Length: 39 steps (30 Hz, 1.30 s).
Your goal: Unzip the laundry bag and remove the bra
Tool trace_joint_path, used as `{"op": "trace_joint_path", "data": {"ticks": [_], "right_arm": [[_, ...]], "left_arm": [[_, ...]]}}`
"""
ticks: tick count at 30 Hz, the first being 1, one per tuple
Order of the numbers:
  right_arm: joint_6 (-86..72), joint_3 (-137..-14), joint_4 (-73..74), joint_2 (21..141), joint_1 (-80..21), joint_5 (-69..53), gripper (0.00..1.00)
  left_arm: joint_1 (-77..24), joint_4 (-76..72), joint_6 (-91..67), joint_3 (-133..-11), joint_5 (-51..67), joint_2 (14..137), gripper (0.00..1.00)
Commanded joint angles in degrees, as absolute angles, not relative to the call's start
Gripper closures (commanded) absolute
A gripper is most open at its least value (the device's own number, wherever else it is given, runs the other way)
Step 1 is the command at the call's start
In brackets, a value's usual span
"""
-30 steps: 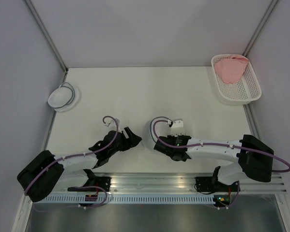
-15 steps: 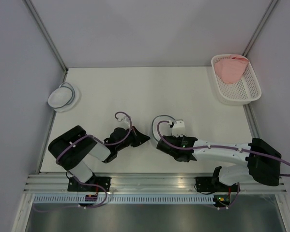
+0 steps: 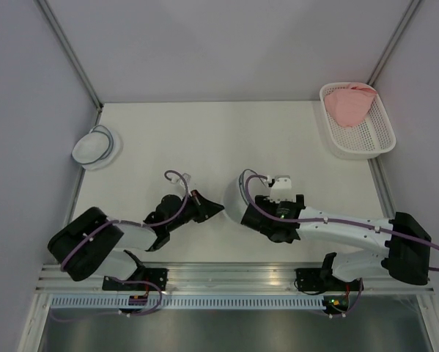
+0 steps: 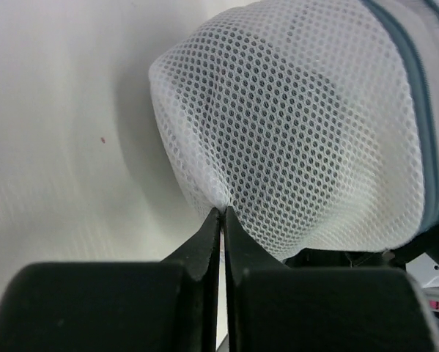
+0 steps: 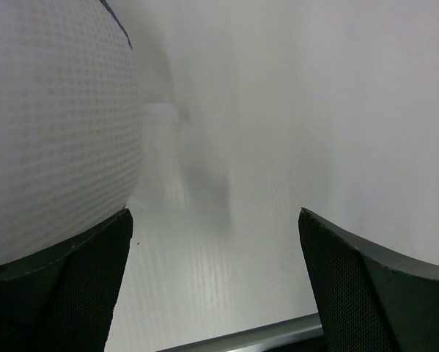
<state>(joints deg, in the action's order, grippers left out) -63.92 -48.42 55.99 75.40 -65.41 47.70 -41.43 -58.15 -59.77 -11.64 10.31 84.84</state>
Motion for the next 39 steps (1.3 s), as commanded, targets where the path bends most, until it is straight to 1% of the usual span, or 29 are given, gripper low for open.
{"op": "trace_joint_path", "data": {"ticks": [1, 2, 4, 5, 7, 10, 13, 18, 20, 21, 22, 23, 24, 25, 26, 28, 29, 30, 33, 39], "right_arm": [[-62.7, -53.0, 59.2, 69.9, -66.4, 50.3, 0.02], [-61.0, -53.3, 57.9, 68.6, -66.7, 49.5, 0.02], [-57.1, -54.1, 54.0, 64.6, -67.3, 47.3, 0.02], [-53.8, -54.5, 52.8, 63.5, -67.4, 45.1, 0.02], [-51.3, -55.5, 49.8, 60.1, -68.0, 43.2, 0.02], [-46.9, -55.7, 45.4, 58.0, -68.1, 39.6, 0.02], [-45.4, -55.7, 42.0, 59.0, -68.1, 36.9, 0.02], [-46.6, -54.9, 39.3, 65.9, -67.8, 37.0, 0.02], [-50.1, -55.7, 42.2, 68.4, -67.5, 40.5, 0.02], [-52.4, -56.5, 48.9, 70.9, -67.5, 42.9, 0.02], [-58.3, -58.3, 53.0, 72.1, -67.4, 48.5, 0.02], [-61.0, -59.1, 56.7, 73.2, -67.4, 50.9, 0.02], [-64.4, -59.8, 63.4, 74.9, -67.5, 53.1, 0.02], [-66.6, -60.1, 65.0, 75.2, -67.6, 54.8, 0.02], [-65.5, -59.9, 65.1, 74.6, -67.5, 54.7, 0.02], [-60.2, -56.8, 56.6, 72.3, -67.5, 52.0, 0.02], [-53.9, -55.4, 52.6, 68.9, -67.5, 47.3, 0.02], [-52.0, -52.8, 45.3, 67.4, -67.5, 45.5, 0.02], [-46.5, -49.8, 36.7, 63.6, -67.4, 39.2, 0.02], [-40.4, -46.9, 26.6, 62.1, -65.4, 30.3, 0.02]], "left_arm": [[-41.4, -44.4, -54.3, -13.0, 6.4, 73.1, 0.98], [-41.4, -37.3, -53.5, -13.8, 5.5, 70.9, 0.98], [-41.4, -31.1, -50.9, -14.8, 3.4, 65.2, 0.98], [-41.4, -26.4, -50.2, -15.8, 2.7, 63.6, 0.98], [-41.4, -22.4, -48.5, -16.6, 1.6, 61.0, 0.98], [-41.4, -20.0, -47.9, -16.5, 1.0, 58.2, 0.98], [-41.4, -20.5, -48.4, -15.9, 1.4, 58.3, 0.98], [-41.4, -23.1, -49.9, -13.7, 2.7, 57.8, 0.98], [-41.4, -22.0, -49.9, -13.4, 2.6, 56.8, 0.98], [-41.4, -21.5, -49.6, -13.4, 2.4, 56.2, 0.98], [-41.4, -20.1, -49.4, -13.0, 1.6, 54.7, 0.98], [-41.4, -19.6, -49.3, -12.8, 1.1, 54.0, 0.98], [-41.3, -19.3, -49.2, -12.5, 0.3, 53.4, 0.98], [-41.3, -19.2, -49.2, -12.2, 0.3, 52.4, 0.98], [-41.3, -19.2, -49.1, -11.9, 0.2, 51.9, 0.98], [-41.3, -19.1, -48.9, -11.7, 0.2, 52.2, 0.98], [-41.3, -19.2, -48.9, -11.7, 0.3, 52.7, 0.98], [-41.3, -19.3, -48.7, -11.8, 0.4, 53.0, 0.98], [-41.3, -19.8, -48.8, -11.7, 0.9, 53.6, 0.98], [-41.3, -19.8, -48.5, -11.5, 1.2, 53.2, 0.98]]}}
